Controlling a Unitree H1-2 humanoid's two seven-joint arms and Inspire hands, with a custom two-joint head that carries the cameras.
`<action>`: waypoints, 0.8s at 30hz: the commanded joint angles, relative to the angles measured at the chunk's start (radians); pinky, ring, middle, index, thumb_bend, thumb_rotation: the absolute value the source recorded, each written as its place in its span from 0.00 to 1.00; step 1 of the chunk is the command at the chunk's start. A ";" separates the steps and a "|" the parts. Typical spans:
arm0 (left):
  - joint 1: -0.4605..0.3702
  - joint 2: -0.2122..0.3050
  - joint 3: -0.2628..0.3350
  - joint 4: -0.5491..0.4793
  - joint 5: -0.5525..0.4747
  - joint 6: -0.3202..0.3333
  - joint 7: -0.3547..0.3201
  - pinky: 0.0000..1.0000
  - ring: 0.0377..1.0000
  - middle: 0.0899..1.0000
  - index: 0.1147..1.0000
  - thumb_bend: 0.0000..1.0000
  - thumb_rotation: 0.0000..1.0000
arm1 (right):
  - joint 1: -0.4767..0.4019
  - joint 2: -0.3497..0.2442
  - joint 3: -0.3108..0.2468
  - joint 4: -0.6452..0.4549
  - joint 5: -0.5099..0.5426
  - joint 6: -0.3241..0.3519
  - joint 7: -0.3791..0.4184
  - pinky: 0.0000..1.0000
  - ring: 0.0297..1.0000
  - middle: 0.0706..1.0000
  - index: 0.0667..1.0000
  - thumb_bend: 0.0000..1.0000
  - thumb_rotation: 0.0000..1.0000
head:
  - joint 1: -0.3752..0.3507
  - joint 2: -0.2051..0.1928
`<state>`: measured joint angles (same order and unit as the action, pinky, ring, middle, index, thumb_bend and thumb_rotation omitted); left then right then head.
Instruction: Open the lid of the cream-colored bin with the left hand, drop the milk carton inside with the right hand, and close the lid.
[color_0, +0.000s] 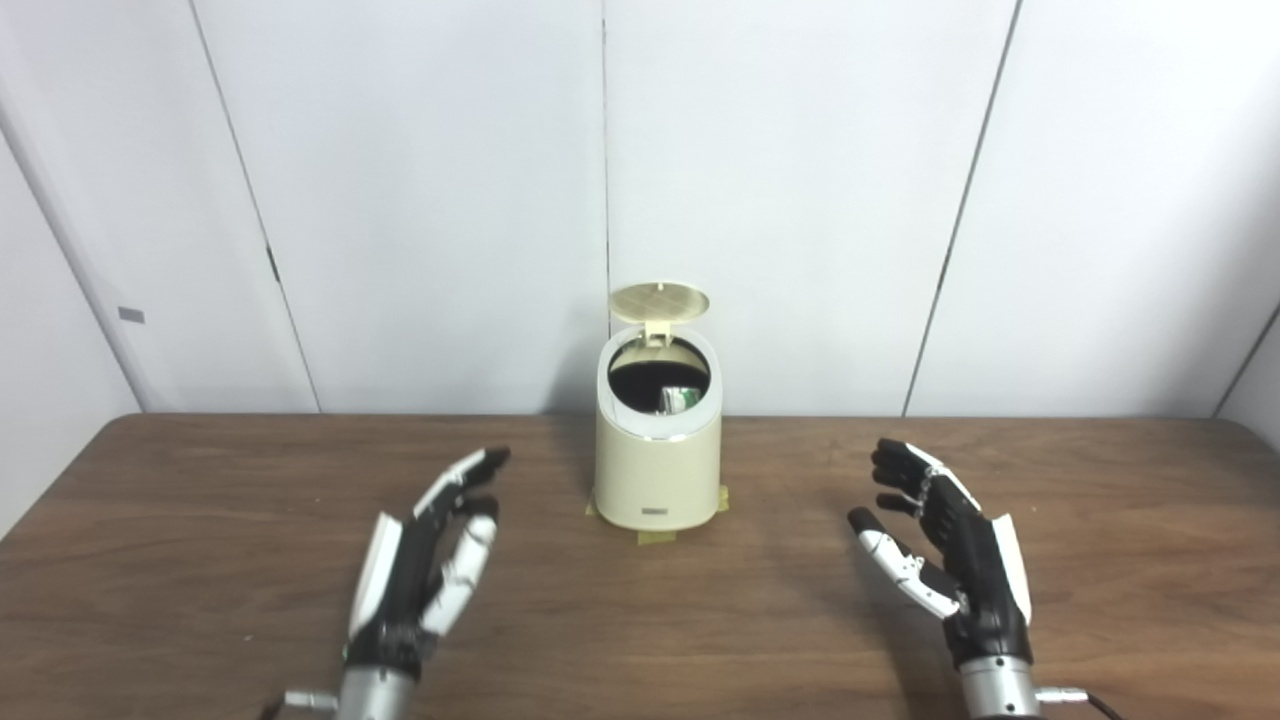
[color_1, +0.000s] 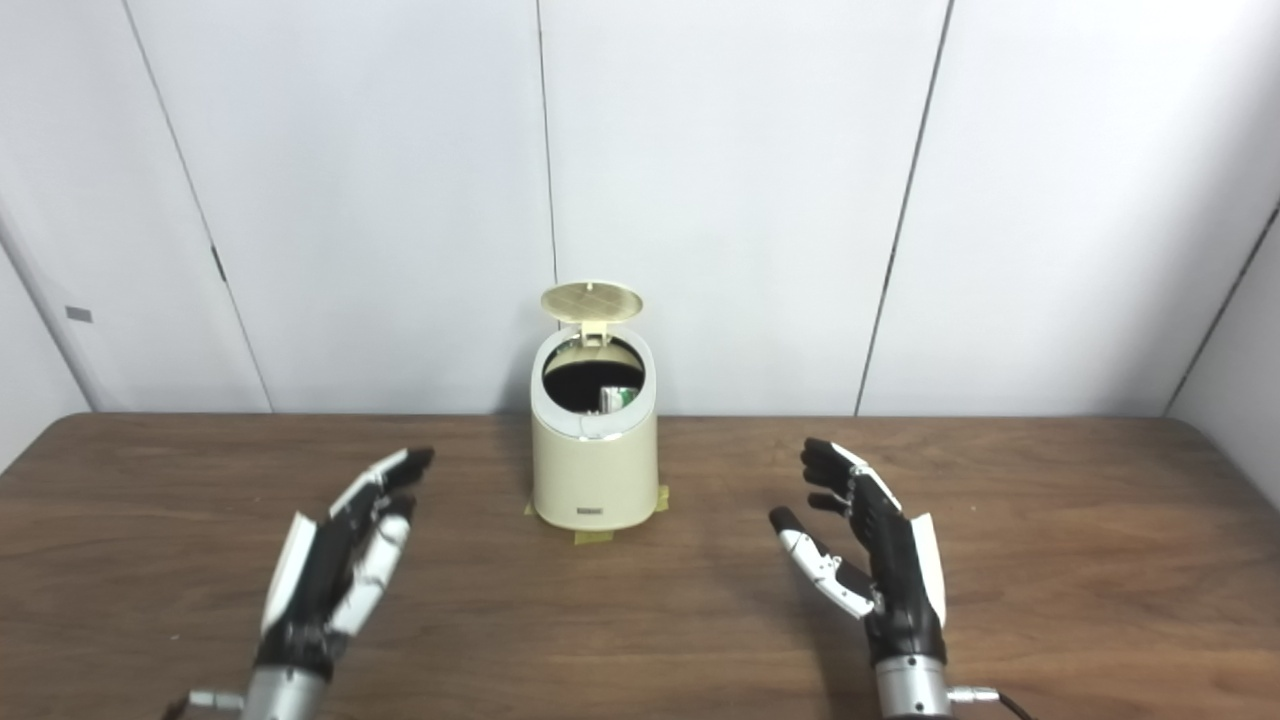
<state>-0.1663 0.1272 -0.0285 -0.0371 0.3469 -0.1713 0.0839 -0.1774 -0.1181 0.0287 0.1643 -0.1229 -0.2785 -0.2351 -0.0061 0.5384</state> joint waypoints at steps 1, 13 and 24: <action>-0.114 -0.009 -0.009 -0.071 0.045 0.037 0.001 0.78 0.84 0.83 0.82 0.44 0.99 | 0.009 0.015 -0.005 0.031 0.001 -0.027 0.013 0.69 0.76 0.75 0.74 0.25 0.24 | -0.003 0.002; -0.508 -0.037 -0.152 -0.165 0.425 0.437 -0.135 0.89 0.93 0.87 0.81 0.75 1.00 | 0.021 0.018 -0.003 0.031 -0.092 -0.057 0.000 0.66 0.73 0.74 0.73 0.23 0.25 | -0.013 0.005; -0.704 -0.018 -0.277 -0.062 0.642 0.565 -0.298 1.00 0.96 0.81 0.77 0.88 1.00 | 0.017 0.023 0.001 0.050 -0.134 -0.094 -0.005 0.63 0.71 0.72 0.72 0.24 0.28 | -0.020 -0.001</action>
<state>-0.7975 0.1084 -0.3013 -0.0992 0.9568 0.3824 -0.2067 -0.1868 -0.0974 0.0249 0.1676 -0.2278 -0.3256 -0.2328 -0.0260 0.5369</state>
